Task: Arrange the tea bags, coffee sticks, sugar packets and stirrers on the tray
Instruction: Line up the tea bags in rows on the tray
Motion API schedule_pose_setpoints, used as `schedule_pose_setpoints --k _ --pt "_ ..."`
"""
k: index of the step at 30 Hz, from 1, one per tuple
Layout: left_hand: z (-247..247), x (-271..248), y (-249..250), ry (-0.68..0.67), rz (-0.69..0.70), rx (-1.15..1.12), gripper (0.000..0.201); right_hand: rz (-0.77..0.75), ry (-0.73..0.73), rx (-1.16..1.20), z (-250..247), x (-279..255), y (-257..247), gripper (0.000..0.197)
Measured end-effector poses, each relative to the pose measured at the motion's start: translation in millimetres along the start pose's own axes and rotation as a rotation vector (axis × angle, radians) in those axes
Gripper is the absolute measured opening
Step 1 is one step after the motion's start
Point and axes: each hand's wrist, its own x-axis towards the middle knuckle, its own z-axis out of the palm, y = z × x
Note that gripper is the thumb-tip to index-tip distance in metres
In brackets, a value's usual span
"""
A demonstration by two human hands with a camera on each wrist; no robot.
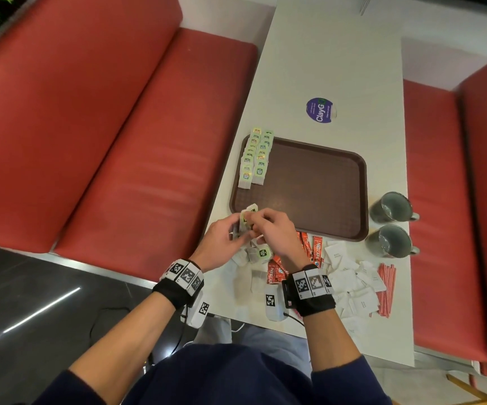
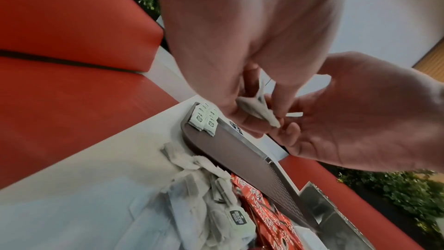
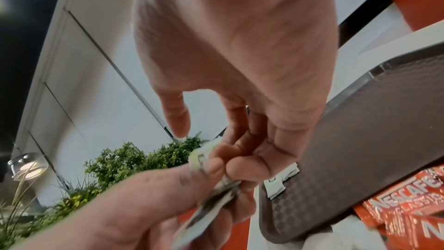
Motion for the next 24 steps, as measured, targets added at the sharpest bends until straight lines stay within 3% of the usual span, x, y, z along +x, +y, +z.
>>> schedule_pose_setpoints --k 4,7,11,16,24 --pt "3 3 0 0.033 -0.027 -0.139 0.015 -0.021 -0.030 0.088 -9 0 0 0.020" --pt "5 8 1 0.051 -0.078 -0.213 0.014 -0.061 0.062 0.089 -10 3 8 0.007" --pt "6 14 6 0.087 -0.090 -0.281 0.016 -0.044 0.100 0.144 -13 5 19 0.027" --pt "7 21 8 0.095 -0.114 -0.337 0.023 -0.081 0.127 0.137 -18 14 23 0.024" --pt "-1 29 -4 0.167 -0.325 -0.507 0.029 -0.002 0.422 0.038 -24 94 27 0.014"
